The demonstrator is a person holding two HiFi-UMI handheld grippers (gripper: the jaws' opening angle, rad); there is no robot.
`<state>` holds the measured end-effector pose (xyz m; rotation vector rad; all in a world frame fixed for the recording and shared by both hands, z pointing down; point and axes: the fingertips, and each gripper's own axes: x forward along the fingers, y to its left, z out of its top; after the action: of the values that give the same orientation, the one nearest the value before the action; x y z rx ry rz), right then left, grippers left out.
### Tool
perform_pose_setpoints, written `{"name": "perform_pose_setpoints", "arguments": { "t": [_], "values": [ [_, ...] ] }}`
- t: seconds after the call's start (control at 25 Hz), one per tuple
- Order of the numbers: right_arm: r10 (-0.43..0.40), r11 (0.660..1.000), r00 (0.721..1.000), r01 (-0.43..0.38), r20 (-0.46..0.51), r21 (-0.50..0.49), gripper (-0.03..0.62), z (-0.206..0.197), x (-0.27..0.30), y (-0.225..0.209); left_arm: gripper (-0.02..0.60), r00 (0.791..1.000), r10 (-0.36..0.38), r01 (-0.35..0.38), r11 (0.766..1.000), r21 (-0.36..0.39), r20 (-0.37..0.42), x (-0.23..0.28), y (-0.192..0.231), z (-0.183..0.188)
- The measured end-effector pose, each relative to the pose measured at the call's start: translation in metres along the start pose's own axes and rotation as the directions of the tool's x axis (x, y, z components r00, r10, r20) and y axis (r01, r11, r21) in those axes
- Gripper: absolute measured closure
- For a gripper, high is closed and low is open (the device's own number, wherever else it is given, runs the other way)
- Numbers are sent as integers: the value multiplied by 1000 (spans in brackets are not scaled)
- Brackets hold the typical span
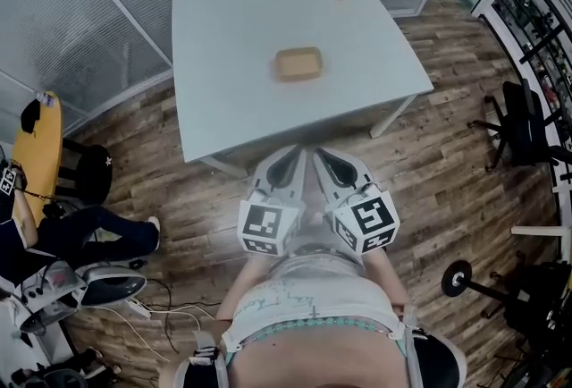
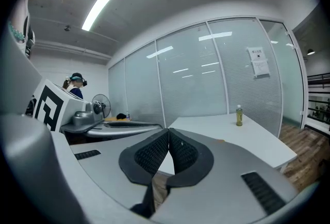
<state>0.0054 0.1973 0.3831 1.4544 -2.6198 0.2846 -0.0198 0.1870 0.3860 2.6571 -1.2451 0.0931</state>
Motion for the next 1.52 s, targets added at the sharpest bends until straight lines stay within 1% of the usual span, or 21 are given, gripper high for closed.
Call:
{"name": "perform_pose_setpoints", "arguments": {
  "t": [0.12,0.28,0.4,0.6,0.8,1.0,1.08,1.24,1.36,1.52],
  "values": [
    [6,1000,1000,-6,1,0,594,3,8,-15,578,1000,26,-26,1000,-11,12,11,5,3],
    [15,1000,1000,-15,5,3,594,5,17,-26,578,999,48,-48,998,-28,-14,22,16,-3],
    [10,1000,1000,-10,0,3,594,7,31,-34,578,999,43,-44,998,-38,-28,34,30,-3],
    [-10,1000,1000,10,-1,3,594,15,59,-51,578,1000,3,-4,999,-33,-25,66,50,7],
    [-52,998,999,52,1,-22,594,24,101,-74,578,997,-76,75,997,-31,-30,106,76,9],
    [-99,995,995,99,9,-27,594,34,147,-95,578,990,-136,136,991,-6,-41,142,114,17],
    [-112,993,994,112,-2,-27,594,38,166,-101,578,986,-154,154,988,-10,-57,155,130,20],
    [-145,989,989,145,-5,-21,594,43,188,-109,578,982,-178,177,984,-26,-62,168,149,23],
    [-160,987,987,160,5,-19,594,47,205,-115,578,980,-193,192,981,-23,-53,178,160,27],
    [-171,985,985,171,25,-13,594,51,229,-117,578,981,-189,189,982,-12,-35,188,179,34]
  ]
}}
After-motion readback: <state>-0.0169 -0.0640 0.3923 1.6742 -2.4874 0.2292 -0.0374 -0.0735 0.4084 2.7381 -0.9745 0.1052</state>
